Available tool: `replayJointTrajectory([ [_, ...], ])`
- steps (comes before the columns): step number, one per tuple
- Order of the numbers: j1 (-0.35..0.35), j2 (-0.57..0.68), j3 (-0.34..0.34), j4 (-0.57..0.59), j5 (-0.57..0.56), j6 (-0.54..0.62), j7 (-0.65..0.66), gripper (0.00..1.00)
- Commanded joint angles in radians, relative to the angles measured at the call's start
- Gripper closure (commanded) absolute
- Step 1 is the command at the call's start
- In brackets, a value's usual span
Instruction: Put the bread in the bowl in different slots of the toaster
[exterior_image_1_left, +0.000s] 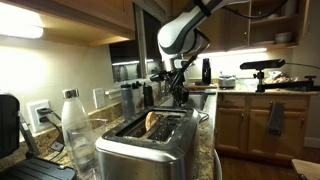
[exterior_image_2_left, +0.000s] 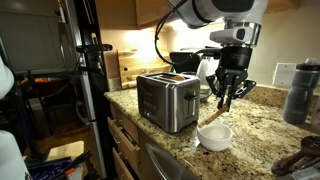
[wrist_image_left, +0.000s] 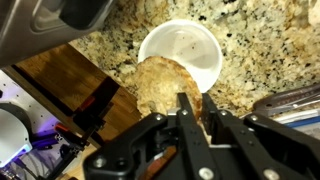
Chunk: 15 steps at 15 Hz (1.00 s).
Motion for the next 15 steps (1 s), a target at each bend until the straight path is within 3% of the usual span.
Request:
replayJointTrajectory([
  [1, -0.015, -0.093, -0.005, -0.068, -0.051, 0.060, 0.038, 0.90],
  [9, -0.035, -0.239, 0.010, -0.089, -0.165, 0.181, 0.030, 0.90],
  [15, -0.035, -0.374, 0.072, -0.141, -0.233, 0.191, 0.037, 0.90],
])
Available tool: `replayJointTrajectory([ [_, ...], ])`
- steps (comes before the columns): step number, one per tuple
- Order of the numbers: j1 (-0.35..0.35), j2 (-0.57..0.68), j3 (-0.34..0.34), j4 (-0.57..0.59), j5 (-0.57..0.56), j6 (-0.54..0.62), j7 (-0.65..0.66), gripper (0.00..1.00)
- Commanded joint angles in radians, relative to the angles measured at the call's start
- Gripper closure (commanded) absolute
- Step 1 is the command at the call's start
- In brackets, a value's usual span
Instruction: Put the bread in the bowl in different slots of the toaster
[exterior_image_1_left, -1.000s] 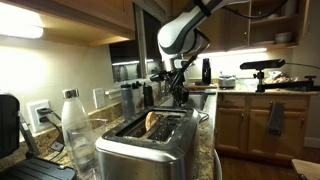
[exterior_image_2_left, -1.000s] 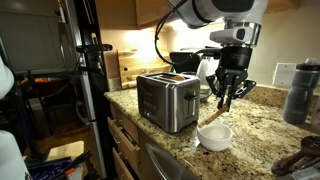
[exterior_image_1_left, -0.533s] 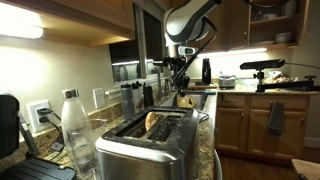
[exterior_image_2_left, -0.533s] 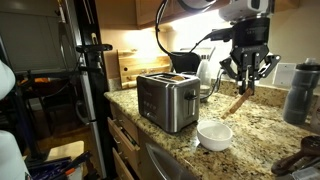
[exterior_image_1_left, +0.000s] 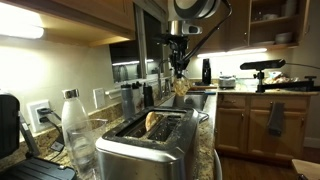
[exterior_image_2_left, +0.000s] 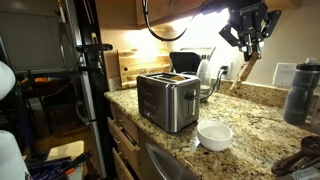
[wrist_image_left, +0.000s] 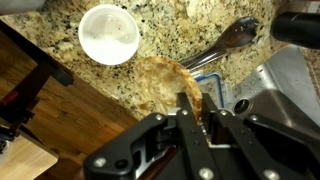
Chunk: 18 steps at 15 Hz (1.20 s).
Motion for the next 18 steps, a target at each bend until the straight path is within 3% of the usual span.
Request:
replayJointTrajectory([
  [1, -0.012, -0.138, 0.050, -0.114, -0.038, 0.036, 0.028, 0.90],
  [9, -0.018, -0.335, 0.116, -0.267, 0.007, 0.039, -0.044, 0.90],
  [18, 0.009, -0.474, 0.148, -0.375, 0.127, 0.100, -0.273, 0.90],
])
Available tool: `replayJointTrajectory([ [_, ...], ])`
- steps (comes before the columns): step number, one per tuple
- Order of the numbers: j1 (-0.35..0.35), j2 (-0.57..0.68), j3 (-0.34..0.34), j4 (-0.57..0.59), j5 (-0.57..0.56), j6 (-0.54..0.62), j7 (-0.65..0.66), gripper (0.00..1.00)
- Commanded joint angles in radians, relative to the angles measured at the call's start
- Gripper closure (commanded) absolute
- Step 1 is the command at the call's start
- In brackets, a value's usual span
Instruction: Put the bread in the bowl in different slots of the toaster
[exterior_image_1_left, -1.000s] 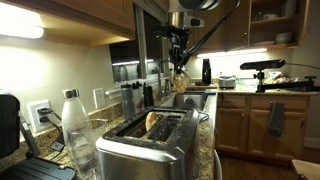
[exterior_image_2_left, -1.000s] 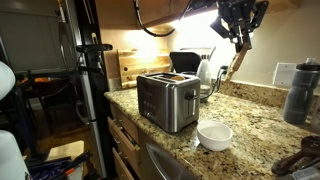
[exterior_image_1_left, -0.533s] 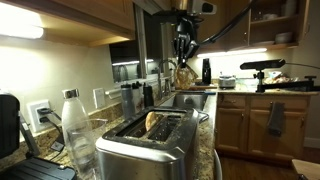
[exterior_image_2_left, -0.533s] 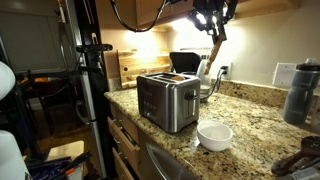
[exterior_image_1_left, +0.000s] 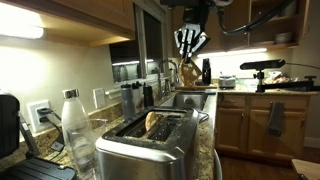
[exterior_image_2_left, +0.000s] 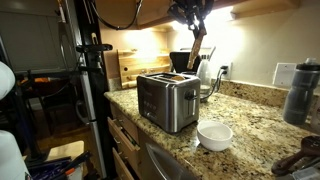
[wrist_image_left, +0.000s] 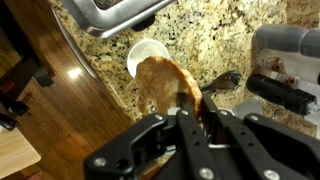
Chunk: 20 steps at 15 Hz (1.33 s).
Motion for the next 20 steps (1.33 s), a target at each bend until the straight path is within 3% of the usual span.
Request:
replayJointTrajectory([
  [1, 0.008, -0.072, 0.013, -0.077, 0.074, 0.075, -0.112, 0.90],
  [8, 0.023, -0.030, 0.021, -0.077, 0.231, 0.145, -0.305, 0.90],
  [20, 0.028, -0.030, 0.023, -0.075, 0.394, 0.116, -0.479, 0.90],
])
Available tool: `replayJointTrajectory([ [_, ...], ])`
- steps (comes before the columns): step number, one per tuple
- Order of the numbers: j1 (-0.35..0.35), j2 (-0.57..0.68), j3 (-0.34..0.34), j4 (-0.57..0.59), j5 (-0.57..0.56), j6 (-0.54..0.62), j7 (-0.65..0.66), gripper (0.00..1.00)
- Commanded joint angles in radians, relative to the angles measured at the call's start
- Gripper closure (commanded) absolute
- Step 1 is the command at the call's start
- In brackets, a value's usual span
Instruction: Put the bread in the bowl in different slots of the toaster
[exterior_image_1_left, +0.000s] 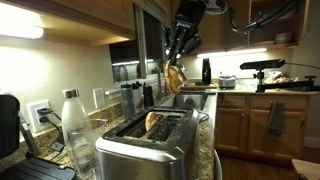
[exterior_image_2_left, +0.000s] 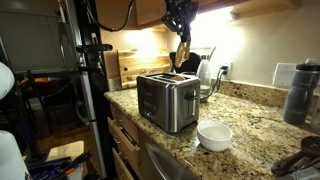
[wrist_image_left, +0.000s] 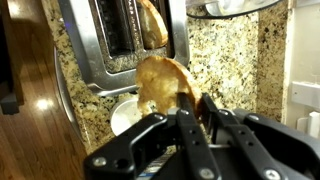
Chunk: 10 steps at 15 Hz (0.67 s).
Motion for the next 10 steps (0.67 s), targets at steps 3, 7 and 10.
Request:
replayJointTrajectory([
  [3, 0.023, -0.021, -0.008, -0.033, 0.089, -0.004, -0.130, 0.91],
  [7, 0.022, -0.021, -0.001, -0.056, 0.107, -0.008, -0.181, 0.91],
  [10, 0.019, -0.021, 0.001, -0.067, 0.112, -0.010, -0.202, 0.91],
])
